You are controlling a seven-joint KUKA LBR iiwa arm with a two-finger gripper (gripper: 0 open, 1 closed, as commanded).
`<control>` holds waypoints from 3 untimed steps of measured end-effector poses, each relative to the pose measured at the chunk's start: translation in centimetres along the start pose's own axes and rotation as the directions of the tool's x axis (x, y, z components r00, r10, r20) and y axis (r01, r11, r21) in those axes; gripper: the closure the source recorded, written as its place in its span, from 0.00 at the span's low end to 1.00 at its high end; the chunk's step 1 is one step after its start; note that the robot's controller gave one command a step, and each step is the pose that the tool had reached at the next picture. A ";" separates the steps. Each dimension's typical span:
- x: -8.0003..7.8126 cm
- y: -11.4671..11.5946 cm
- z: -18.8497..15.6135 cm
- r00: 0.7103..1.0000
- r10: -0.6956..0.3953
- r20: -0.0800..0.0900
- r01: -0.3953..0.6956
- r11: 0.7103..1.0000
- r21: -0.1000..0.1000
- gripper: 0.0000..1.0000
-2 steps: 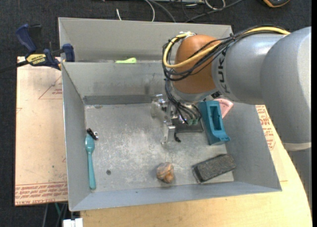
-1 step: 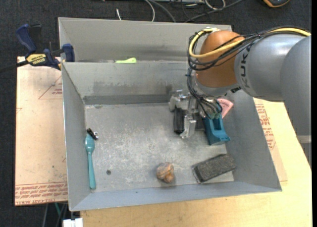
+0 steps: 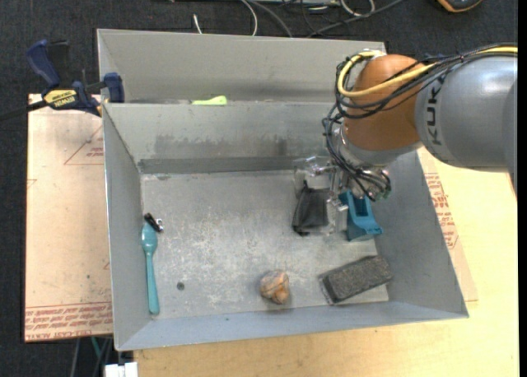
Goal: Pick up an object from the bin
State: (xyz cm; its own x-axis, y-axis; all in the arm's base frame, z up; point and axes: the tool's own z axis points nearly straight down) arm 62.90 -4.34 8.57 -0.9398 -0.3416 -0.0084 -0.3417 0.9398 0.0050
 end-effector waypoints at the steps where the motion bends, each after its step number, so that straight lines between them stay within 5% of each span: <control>1: -1.4 -3.6 0.8 0.988 -0.156 0.004 0.156 0.988 0.005 1.00; 2: -1.4 -3.6 0.8 0.988 -0.156 0.005 0.156 0.988 0.005 1.00; 3: 0.5 -6.2 -6.4 0.991 -0.133 0.003 0.133 0.991 0.003 1.00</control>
Offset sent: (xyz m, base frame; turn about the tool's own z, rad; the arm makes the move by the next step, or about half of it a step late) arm 0.0000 0.0000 0.0000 0.0000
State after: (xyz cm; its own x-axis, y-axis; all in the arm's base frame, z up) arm 64.51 -10.36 14.98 -0.8858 -0.4640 -0.0116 -0.4640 0.8858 0.0009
